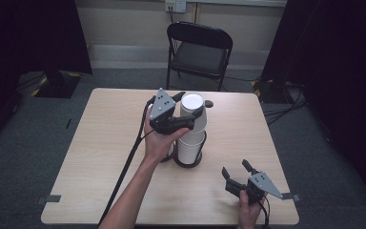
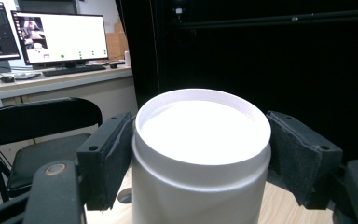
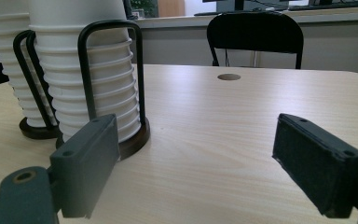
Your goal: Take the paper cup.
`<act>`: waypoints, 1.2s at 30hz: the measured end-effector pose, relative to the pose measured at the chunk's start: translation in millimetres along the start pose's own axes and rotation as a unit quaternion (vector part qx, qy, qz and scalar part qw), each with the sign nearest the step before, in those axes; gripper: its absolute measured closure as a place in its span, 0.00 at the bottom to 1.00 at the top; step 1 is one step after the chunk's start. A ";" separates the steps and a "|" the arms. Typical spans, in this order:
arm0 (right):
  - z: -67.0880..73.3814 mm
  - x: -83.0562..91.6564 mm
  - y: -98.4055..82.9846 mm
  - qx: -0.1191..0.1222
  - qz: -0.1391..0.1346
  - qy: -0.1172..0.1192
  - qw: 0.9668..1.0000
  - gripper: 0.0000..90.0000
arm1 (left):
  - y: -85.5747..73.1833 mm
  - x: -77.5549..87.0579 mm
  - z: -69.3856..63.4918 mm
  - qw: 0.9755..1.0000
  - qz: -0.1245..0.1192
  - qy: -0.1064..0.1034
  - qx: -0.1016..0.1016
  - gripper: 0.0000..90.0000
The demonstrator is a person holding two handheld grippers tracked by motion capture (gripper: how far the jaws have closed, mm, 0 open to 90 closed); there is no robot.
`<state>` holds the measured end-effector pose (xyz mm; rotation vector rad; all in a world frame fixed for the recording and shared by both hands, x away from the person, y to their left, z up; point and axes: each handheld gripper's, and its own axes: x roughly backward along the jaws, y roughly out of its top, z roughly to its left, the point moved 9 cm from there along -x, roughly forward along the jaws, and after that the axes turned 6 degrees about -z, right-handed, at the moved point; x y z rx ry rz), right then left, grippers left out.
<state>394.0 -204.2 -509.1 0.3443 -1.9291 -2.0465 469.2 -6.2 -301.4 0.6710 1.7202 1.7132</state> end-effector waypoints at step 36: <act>-0.6 -0.6 -0.3 0.001 0.002 -0.001 1.000 0.16 | 32.4 19.8 5.8 0.998 -0.057 0.000 0.012 0.29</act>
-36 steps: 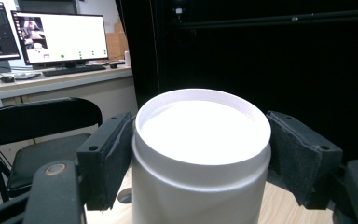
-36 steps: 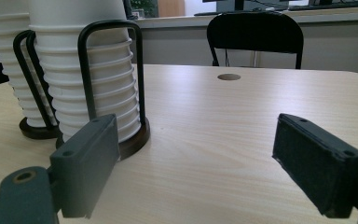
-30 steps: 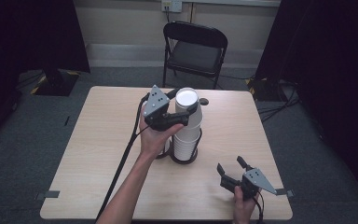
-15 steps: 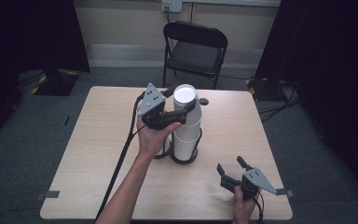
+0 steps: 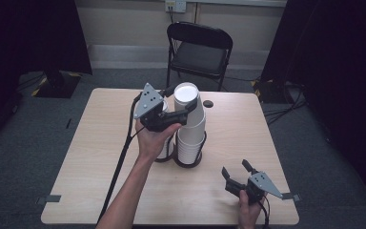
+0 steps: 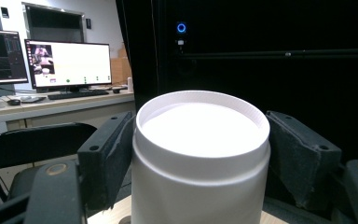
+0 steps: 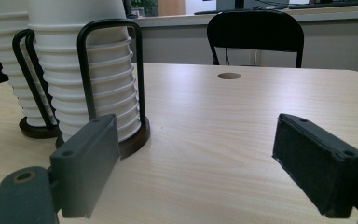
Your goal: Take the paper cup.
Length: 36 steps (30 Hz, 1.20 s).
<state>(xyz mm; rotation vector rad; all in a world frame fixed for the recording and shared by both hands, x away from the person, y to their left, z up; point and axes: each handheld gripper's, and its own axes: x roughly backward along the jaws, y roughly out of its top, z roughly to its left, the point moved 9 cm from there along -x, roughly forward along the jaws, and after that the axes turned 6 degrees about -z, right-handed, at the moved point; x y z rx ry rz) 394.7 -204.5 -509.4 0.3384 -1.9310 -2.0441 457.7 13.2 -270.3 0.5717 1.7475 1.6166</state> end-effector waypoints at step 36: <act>0.7 -0.5 -0.6 0.001 0.006 0.000 1.000 0.16 | 10.0 61.6 2.0 0.999 -0.019 -0.008 0.036 0.29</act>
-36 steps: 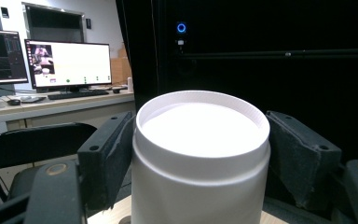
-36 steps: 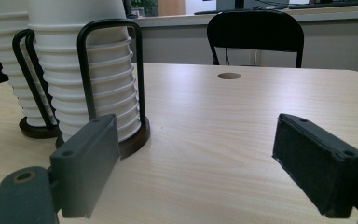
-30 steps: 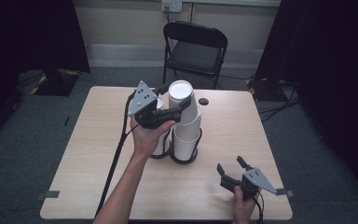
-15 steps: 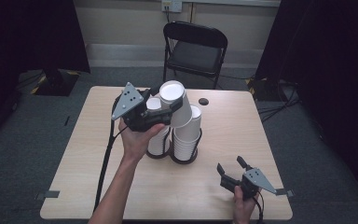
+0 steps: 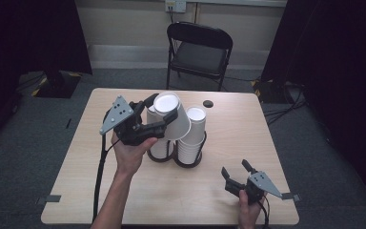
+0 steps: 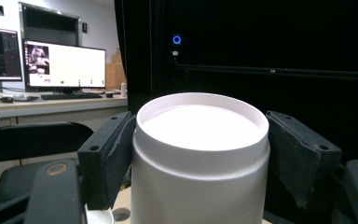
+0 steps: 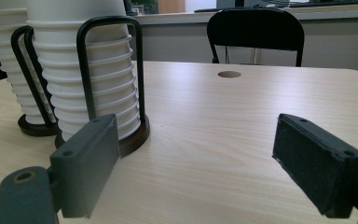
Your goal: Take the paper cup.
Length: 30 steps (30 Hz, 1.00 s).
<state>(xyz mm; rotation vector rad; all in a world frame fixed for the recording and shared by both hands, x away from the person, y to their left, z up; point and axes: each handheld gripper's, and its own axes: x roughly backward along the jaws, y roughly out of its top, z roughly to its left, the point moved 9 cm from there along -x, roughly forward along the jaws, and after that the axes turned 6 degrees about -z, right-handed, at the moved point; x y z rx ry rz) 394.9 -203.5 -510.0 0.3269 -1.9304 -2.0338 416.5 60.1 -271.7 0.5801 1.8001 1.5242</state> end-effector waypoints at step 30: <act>86.7 -13.3 3.0 0.026 0.038 0.123 0.991 0.17 | -82.7 40.0 -8.9 0.996 0.063 0.035 0.060 0.29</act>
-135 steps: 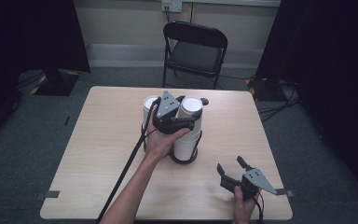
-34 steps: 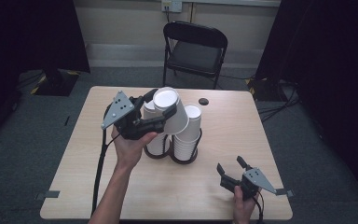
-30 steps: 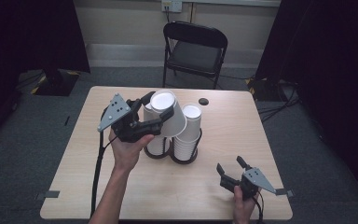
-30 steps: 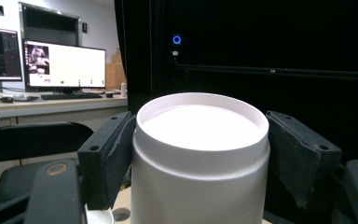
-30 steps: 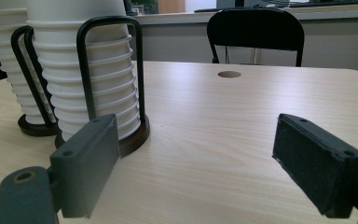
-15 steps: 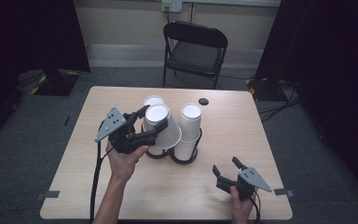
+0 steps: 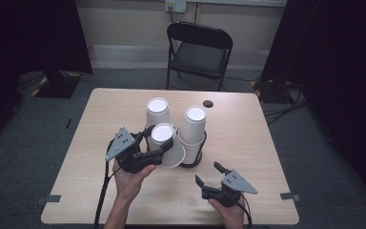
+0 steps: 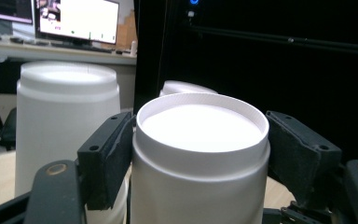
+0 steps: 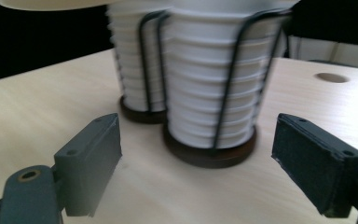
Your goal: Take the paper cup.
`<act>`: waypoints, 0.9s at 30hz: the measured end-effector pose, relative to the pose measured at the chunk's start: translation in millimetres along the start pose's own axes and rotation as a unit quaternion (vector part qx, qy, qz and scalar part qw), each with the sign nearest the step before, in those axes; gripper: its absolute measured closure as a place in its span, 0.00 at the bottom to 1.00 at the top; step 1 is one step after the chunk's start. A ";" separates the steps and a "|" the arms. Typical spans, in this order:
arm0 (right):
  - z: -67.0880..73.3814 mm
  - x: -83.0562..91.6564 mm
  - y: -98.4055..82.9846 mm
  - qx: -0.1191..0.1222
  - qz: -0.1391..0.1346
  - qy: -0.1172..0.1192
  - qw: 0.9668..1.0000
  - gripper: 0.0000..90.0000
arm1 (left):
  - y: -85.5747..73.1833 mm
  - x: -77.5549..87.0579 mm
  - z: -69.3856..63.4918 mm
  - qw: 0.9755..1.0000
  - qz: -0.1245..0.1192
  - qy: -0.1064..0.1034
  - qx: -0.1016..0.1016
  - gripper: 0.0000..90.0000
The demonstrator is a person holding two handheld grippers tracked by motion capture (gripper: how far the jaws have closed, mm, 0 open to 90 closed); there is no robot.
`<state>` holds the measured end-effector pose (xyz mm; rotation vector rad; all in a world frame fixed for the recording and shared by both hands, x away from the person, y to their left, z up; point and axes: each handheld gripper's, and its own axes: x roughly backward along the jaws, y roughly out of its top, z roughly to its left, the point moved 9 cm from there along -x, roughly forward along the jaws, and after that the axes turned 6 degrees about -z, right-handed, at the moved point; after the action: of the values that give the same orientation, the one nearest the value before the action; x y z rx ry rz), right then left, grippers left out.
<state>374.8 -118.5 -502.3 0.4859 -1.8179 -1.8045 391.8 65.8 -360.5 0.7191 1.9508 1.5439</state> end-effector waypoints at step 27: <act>68.8 -11.2 7.5 0.043 -0.055 0.093 0.993 0.40 | -48.4 31.5 2.5 0.984 -0.001 -0.022 0.175 0.29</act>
<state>343.5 -56.3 -494.1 0.7741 -1.7764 -1.6929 367.6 79.9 -411.1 0.8843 2.2140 1.1830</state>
